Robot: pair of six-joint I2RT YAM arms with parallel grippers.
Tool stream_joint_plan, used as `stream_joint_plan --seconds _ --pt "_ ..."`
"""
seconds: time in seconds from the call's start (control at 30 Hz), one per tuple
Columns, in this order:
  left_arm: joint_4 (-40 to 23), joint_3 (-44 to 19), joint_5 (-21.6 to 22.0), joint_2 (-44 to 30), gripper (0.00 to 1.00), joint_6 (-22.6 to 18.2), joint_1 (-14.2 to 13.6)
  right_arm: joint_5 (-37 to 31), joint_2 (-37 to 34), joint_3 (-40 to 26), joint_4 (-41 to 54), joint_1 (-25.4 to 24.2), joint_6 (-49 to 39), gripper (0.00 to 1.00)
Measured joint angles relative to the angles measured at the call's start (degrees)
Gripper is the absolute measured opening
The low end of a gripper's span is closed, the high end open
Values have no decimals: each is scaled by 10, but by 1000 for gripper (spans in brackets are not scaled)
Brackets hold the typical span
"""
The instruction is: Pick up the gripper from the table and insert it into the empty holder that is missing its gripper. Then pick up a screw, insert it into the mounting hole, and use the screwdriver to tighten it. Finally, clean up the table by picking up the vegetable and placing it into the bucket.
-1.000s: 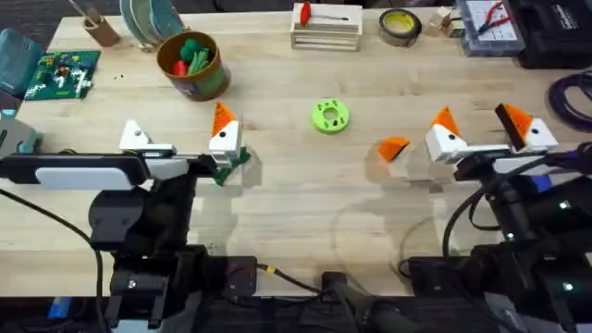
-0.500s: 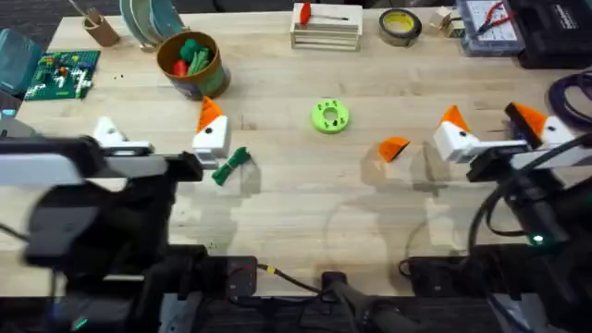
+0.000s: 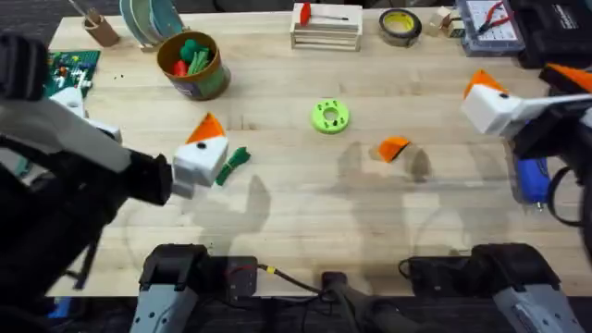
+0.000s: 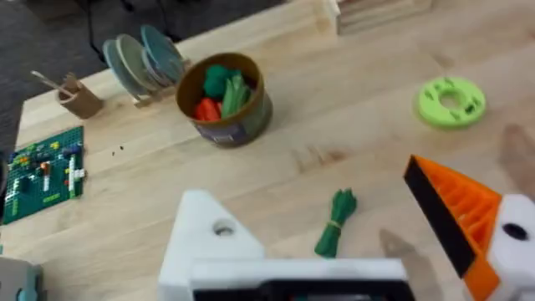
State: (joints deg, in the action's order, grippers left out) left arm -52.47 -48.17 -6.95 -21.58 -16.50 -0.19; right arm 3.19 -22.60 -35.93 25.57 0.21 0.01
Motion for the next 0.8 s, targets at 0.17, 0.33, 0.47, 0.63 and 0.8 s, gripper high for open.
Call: stream_joint_plan --seconds 0.17,0.33,0.47,0.63,0.8 --pt "-52 -54 -18 -39 993 -45 0 32 -17 -28 1 0 0 991" --pt "-75 -58 -24 -42 993 -58 0 47 -16 -30 1 0 0 991" --pt "-113 -51 -22 -42 993 -59 0 51 -16 -30 3 0 0 992" --pt "-108 11 -11 -75 993 -59 0 53 -16 -30 8 0 0 991" --pt "-77 50 -7 -145 993 -59 0 53 -16 -30 8 0 0 991"
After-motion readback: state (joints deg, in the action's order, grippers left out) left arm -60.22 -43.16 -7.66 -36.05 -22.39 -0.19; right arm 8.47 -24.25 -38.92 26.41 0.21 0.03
